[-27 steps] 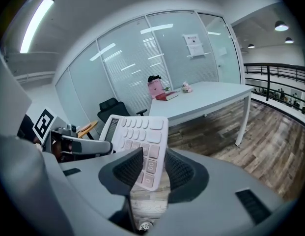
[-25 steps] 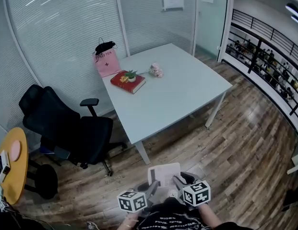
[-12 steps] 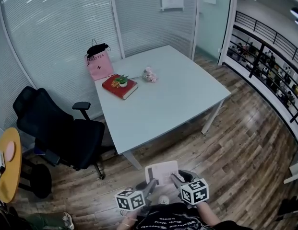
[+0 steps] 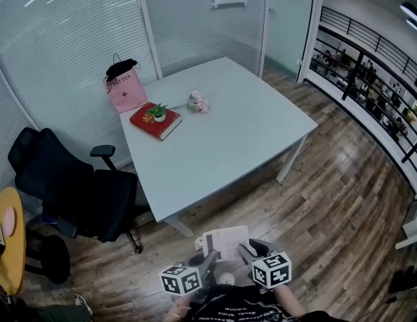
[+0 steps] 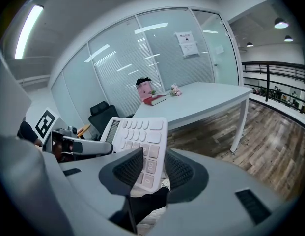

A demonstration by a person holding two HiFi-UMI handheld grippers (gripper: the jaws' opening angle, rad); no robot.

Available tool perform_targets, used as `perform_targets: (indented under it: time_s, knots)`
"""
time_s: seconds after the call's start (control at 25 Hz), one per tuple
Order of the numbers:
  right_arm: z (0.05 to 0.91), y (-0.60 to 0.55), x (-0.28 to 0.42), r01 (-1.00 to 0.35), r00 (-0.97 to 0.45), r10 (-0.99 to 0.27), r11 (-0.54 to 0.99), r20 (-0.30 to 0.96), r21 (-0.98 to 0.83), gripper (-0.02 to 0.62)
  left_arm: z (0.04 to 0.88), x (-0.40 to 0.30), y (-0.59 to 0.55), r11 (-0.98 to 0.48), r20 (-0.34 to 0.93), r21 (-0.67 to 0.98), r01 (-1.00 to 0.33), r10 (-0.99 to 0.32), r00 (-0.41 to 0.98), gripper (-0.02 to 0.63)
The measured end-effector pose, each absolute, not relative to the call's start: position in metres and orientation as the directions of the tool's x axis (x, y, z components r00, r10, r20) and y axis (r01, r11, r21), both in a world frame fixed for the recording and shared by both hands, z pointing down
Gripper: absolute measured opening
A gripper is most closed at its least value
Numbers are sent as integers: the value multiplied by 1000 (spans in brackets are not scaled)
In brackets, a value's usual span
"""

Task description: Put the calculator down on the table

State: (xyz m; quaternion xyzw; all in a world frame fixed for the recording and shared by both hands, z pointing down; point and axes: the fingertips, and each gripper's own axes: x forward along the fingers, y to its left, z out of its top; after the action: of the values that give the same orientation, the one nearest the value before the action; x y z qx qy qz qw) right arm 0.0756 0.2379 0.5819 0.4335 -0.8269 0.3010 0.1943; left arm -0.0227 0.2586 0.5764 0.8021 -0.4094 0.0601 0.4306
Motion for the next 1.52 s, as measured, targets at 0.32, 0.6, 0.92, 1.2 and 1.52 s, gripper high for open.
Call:
perform_targets:
  time_s: [0.32,0.6,0.92,1.2,1.52]
  knots:
    - [585,181,78,-864,-502,-626,387,596,-321,149,580,-21,196,-325,439,658,-679,-567,697,86]
    - [587,96,63,-885,-466,-643,350,608,-309,150,582,-37,107,-371,436,654,-660,-528,729,85]
    - [578,7,37,-907,-420,-682,295,599,-299,150,572,-62,11,-430,432,639,-637,-484,761,85]
    - [574,-32,28,-930,-361,-716,227,597,-290,150,570,-71,-35,-465,432,645,-607,-434,791,86]
    - [574,-47,25,-938,-330,-728,179,601,-298,150,569,-75,-55,-487,435,643,-591,-403,805,86]
